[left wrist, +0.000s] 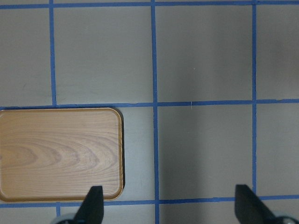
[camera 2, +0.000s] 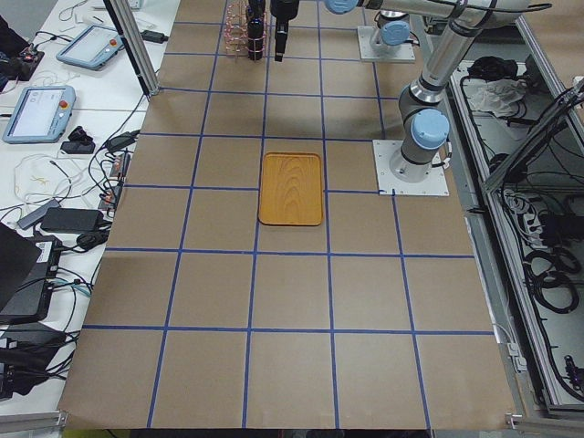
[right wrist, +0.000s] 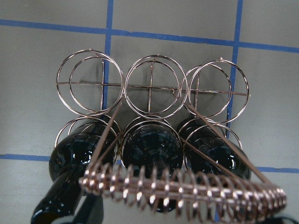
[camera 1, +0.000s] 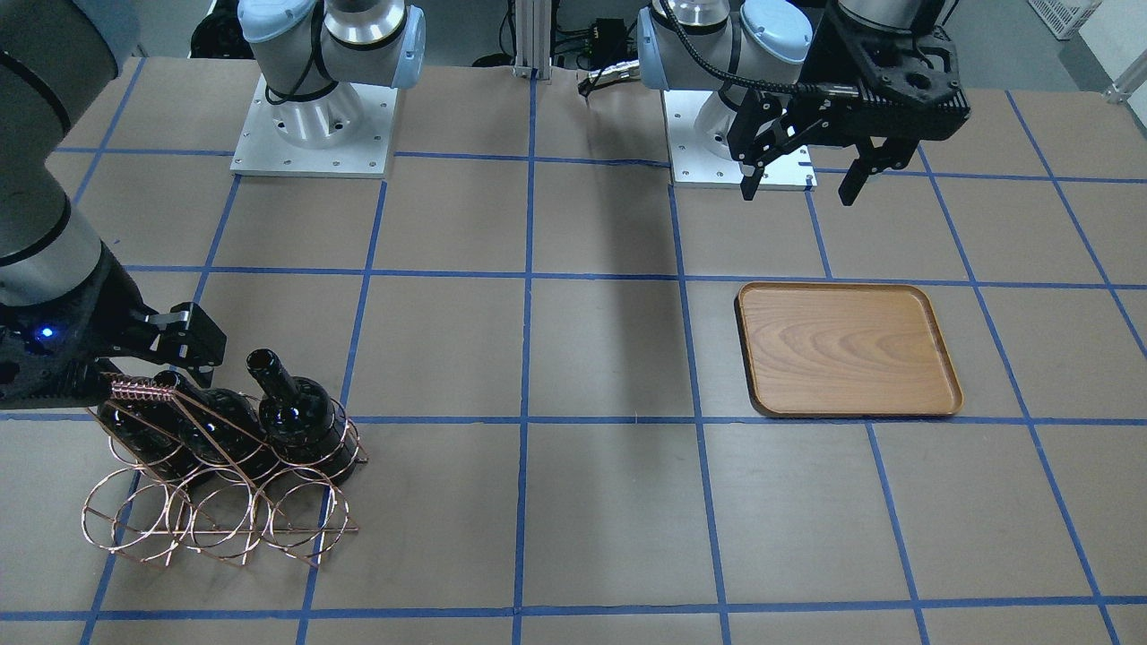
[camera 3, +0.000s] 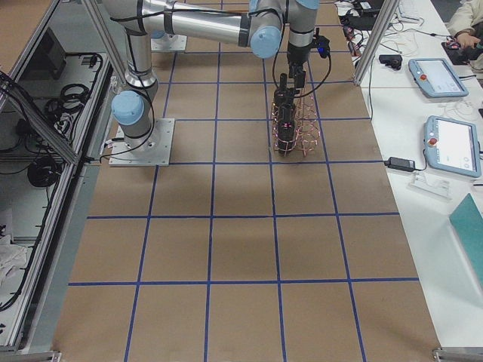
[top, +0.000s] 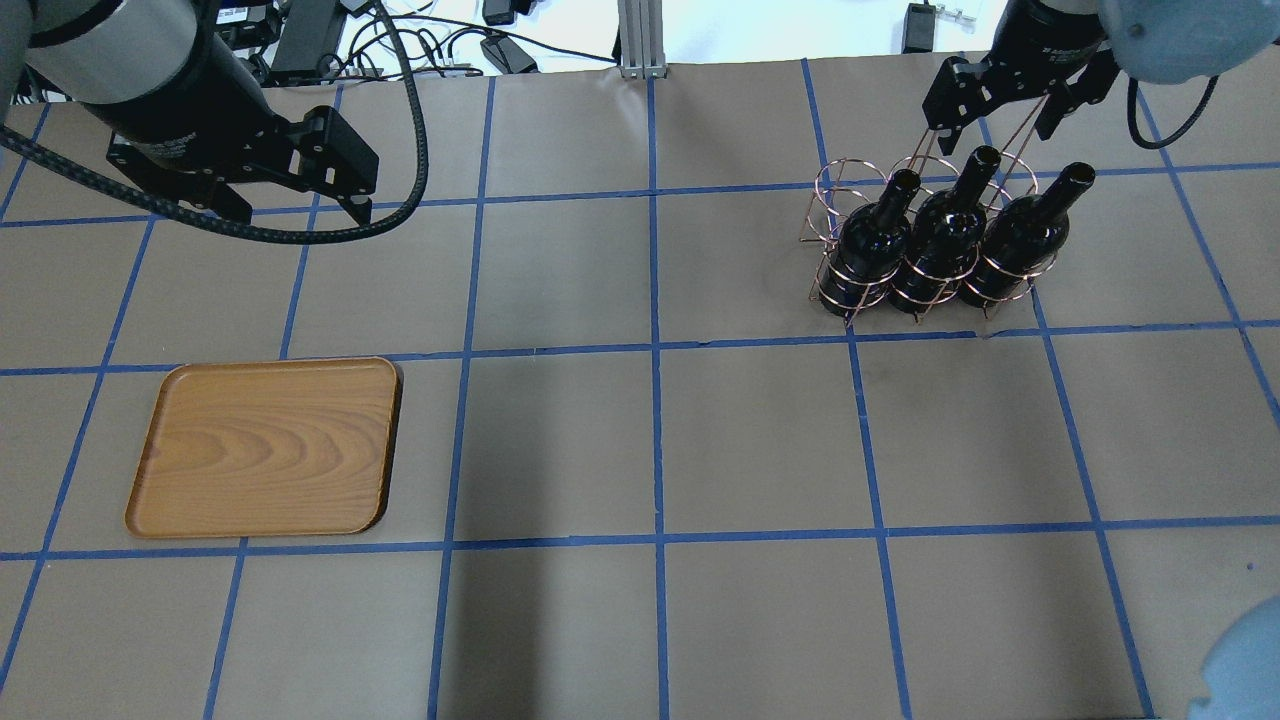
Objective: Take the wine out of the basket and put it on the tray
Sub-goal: 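Lower the right gripper onto the nearest dark bottle in the wire rack, then grasp the bottle neck with the right gripper and lift it out of the rack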
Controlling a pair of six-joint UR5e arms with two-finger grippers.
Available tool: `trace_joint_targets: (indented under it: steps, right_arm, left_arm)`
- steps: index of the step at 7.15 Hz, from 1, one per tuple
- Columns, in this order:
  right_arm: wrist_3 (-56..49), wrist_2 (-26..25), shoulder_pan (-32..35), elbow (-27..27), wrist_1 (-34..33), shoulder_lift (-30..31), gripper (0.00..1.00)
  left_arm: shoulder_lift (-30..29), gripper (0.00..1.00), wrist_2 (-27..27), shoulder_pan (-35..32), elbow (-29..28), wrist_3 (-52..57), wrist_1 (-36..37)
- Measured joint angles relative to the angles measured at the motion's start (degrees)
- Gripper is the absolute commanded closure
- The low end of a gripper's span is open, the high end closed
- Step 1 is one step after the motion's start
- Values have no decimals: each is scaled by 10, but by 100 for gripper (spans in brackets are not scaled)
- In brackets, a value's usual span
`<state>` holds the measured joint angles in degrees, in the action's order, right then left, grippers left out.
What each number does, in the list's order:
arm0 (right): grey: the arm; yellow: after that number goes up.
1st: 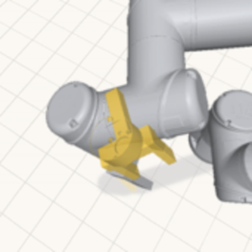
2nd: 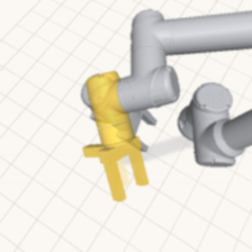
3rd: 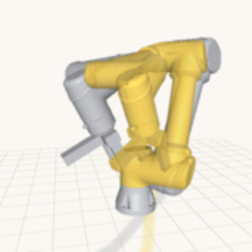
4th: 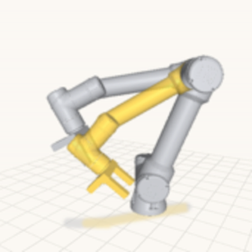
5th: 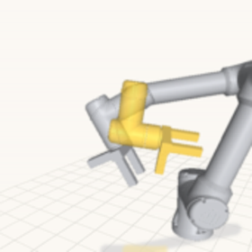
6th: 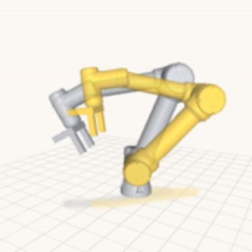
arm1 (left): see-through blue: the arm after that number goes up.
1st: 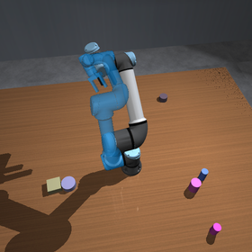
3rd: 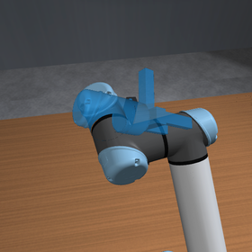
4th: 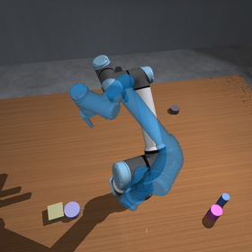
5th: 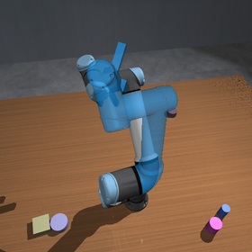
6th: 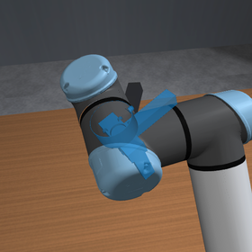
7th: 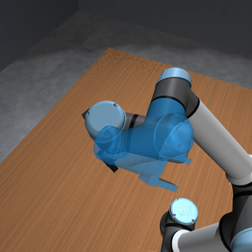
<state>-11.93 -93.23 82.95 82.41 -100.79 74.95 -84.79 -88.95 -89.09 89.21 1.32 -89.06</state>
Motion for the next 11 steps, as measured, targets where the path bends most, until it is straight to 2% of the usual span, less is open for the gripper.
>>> trace_joint_targets:
  steps: [2, 3, 4, 5, 8, 9, 11]
  right_arm:
    - [-1, 0, -3, 16, -4, -4, 18]
    - [0, 0, -3, 19, -5, -5, 34]
    - [1, 1, -3, 21, -4, -6, 45]
    - [1, 1, -3, 21, -3, -6, 50]
    - [-1, 3, -3, 22, -1, -6, 82]
    - [-2, 3, -3, 22, 0, -6, 86]
    - [0, 3, -3, 11, 0, 0, 86]
  left_arm:
    - [0, 0, 0, 1, 0, 0, 1]
    - [0, 0, 0, 1, 0, 0, 0]
    - [1, 0, 0, 1, 0, 0, 0]
    - [1, 0, 0, 1, 0, 0, 0]
    - [1, 0, 0, 0, 0, 0, 0]
    - [0, 0, 0, 0, 0, 0, 0]
    - [0, 0, 0, 0, 0, 0, 1]
